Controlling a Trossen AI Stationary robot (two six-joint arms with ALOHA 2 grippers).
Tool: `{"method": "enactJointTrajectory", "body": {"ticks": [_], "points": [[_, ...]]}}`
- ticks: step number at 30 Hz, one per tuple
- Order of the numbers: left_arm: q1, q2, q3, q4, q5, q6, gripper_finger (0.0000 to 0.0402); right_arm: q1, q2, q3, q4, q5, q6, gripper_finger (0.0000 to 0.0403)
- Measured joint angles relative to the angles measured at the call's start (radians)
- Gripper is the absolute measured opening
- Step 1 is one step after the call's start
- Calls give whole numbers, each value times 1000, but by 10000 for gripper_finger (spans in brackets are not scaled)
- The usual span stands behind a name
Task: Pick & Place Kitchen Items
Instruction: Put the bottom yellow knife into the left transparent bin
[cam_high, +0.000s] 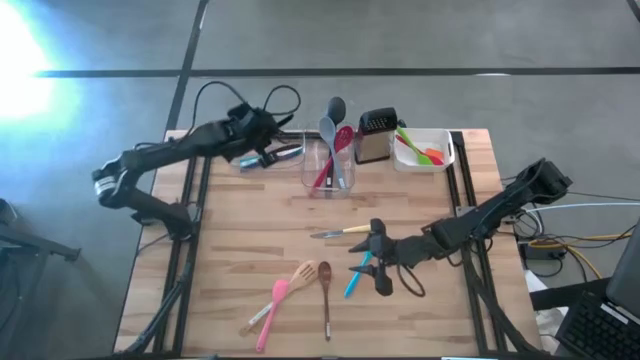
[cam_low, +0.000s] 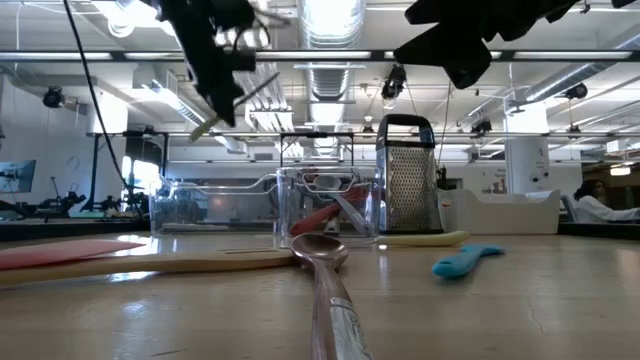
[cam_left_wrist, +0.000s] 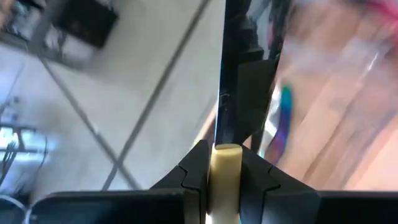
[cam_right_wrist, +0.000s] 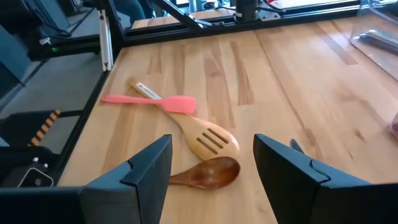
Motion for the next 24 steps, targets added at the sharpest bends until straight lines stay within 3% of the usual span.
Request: {"method": "enactJointTrajectory", "body": {"ticks": [5, 15, 24], "points": [[73, 104, -7, -31, 32, 58, 51, -2, 0, -1, -2, 0, -21, 219], [87, 294, -8, -24, 55, 133, 51, -2, 0, -6, -4, 2, -16, 219], [139, 379, -8, -33, 90, 145, 51, -2, 0, -20, -4, 2, 6, 219]]}}
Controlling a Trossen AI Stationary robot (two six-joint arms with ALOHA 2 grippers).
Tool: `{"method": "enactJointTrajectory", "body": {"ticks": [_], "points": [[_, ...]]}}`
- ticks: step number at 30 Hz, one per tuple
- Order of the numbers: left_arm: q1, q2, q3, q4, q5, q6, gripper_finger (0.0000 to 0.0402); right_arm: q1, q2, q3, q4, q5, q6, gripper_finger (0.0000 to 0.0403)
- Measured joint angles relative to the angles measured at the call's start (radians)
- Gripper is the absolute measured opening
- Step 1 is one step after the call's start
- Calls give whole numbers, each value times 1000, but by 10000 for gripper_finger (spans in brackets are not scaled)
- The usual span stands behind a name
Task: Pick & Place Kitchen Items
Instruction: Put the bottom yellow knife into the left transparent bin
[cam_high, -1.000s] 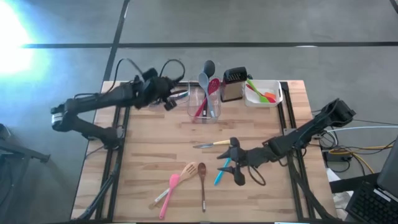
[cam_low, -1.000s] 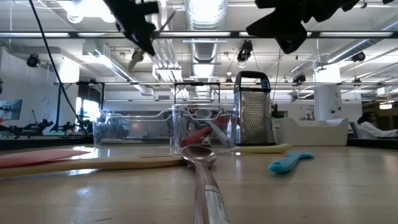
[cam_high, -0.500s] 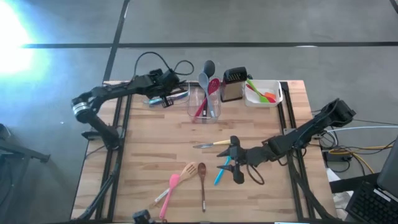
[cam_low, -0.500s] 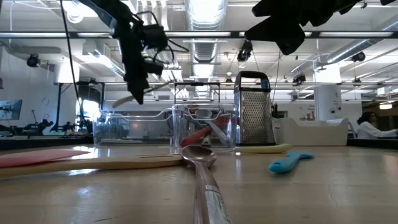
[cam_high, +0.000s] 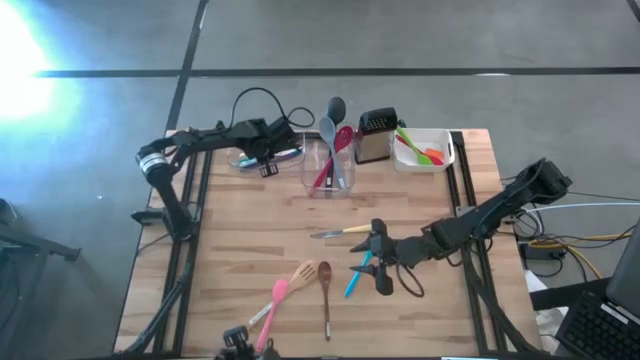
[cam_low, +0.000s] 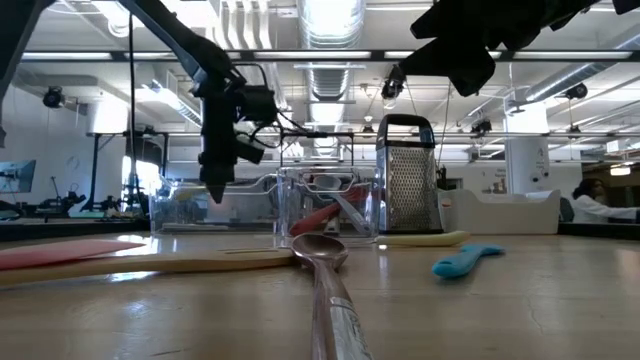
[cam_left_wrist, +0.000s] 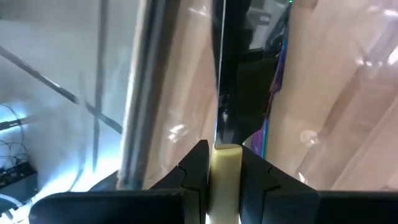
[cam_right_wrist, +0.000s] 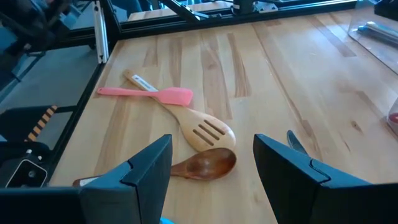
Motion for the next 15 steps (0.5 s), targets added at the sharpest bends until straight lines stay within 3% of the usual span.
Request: {"method": "enactJointTrajectory", "body": {"ticks": [15], "points": [[25, 87, 17, -27, 15, 23, 51, -3, 0, 0, 6, 27, -27, 219]]}}
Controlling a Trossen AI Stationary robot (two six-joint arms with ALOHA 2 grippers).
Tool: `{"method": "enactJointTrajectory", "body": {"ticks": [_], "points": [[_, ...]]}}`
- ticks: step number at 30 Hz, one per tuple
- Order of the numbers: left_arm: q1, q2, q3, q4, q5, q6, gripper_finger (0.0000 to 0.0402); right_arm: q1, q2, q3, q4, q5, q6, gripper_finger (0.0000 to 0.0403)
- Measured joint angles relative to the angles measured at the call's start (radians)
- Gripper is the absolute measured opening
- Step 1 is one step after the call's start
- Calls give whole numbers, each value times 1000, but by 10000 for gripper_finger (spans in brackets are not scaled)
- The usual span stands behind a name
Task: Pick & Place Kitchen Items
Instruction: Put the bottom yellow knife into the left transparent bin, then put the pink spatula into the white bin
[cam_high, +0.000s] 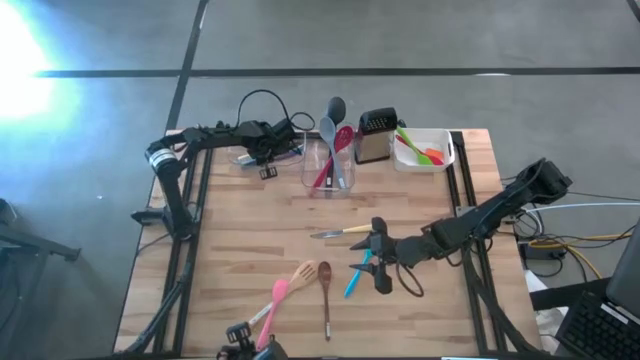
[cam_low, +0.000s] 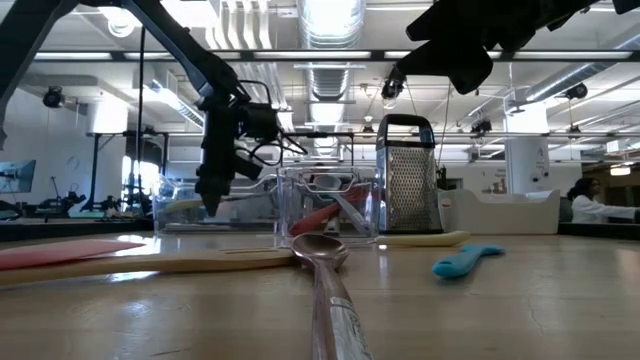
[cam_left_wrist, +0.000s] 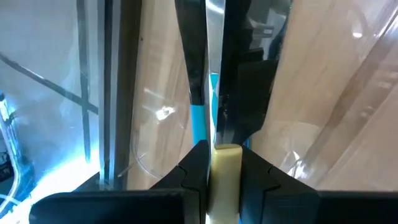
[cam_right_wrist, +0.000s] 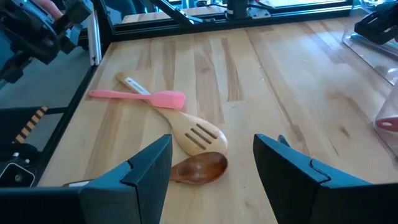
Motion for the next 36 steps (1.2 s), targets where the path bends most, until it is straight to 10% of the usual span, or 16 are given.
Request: {"method": "enactJointTrajectory", "body": {"ticks": [6, 17, 25, 36], "points": [[0, -3, 13, 9, -2, -5, 53, 0, 0, 0, 0, 0, -4, 219], [0, -14, 29, -3, -21, -16, 209, 0, 0, -2, -2, -1, -1, 219], [-10, -144, 25, -66, -120, -42, 214, 1, 0, -9, -3, -1, 0, 219], [-119, -495, 25, -28, 58, -208, 213, 1, 0, -10, 0, 23, 1, 219]]}}
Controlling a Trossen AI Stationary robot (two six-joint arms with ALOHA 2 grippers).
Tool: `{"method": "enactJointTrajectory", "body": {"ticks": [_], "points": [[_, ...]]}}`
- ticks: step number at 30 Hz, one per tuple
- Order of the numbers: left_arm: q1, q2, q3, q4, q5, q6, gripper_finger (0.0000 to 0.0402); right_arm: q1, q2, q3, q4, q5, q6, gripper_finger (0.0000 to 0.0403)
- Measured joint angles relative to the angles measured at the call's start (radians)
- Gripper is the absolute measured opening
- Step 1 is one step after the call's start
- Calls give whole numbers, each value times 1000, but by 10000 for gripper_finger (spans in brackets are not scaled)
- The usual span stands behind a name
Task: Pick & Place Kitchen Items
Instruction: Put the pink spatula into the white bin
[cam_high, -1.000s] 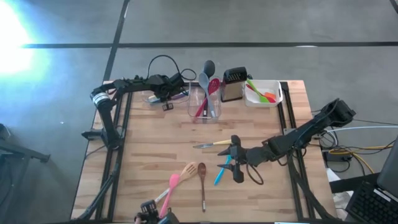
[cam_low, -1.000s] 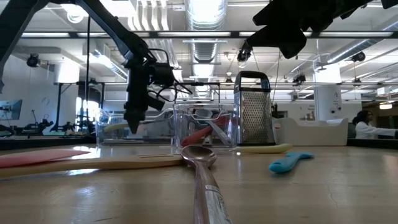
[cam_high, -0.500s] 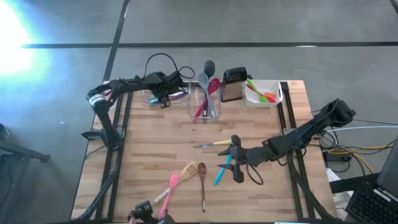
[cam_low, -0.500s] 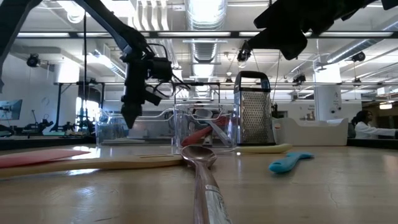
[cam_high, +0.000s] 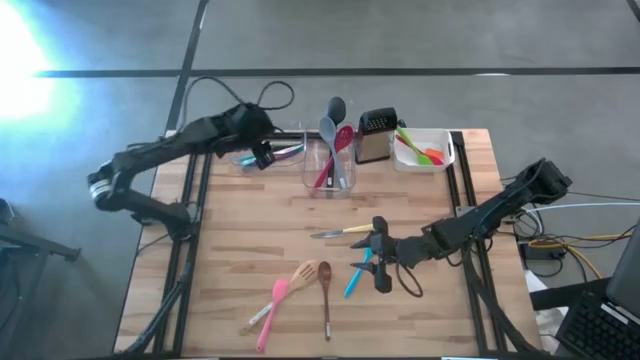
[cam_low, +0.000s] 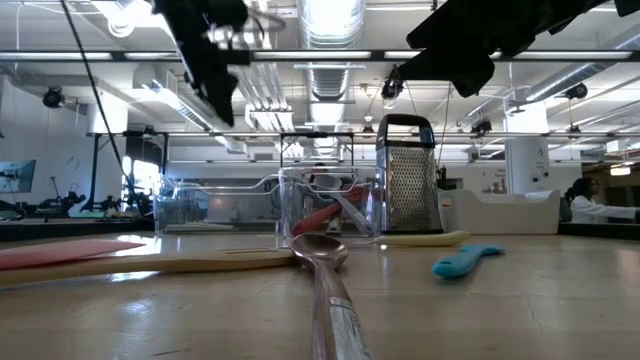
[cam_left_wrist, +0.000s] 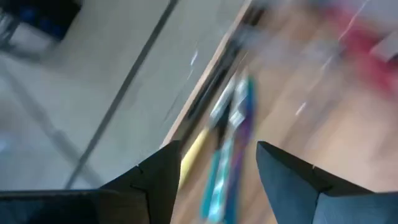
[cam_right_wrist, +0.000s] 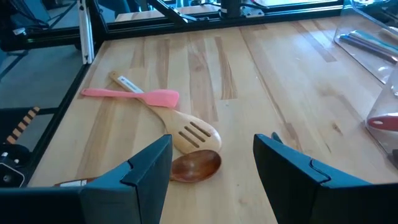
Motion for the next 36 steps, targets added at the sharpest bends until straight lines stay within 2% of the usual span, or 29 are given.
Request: {"method": "enactJointTrajectory", "body": {"ticks": [6, 10, 15, 23, 30, 36], "points": [[-128, -158, 0, 67, 129, -120, 210, 0, 0, 0, 1, 3, 18, 219], [-266, -229, 0, 86, 128, -182, 204, 0, 0, 0, 1, 3, 19, 219], [-474, -268, -2, 92, 73, -283, 195, -1, 0, 0, 1, 3, 19, 219], [-828, -238, -33, 89, -115, -508, 186, -1, 0, 0, -8, 3, 45, 219], [-1036, -178, -120, 94, -130, -771, 186, 0, 0, 0, -7, 3, 53, 219], [-1153, -67, -169, 98, -111, -955, 186, 0, 0, 0, -4, 3, 53, 219]]}}
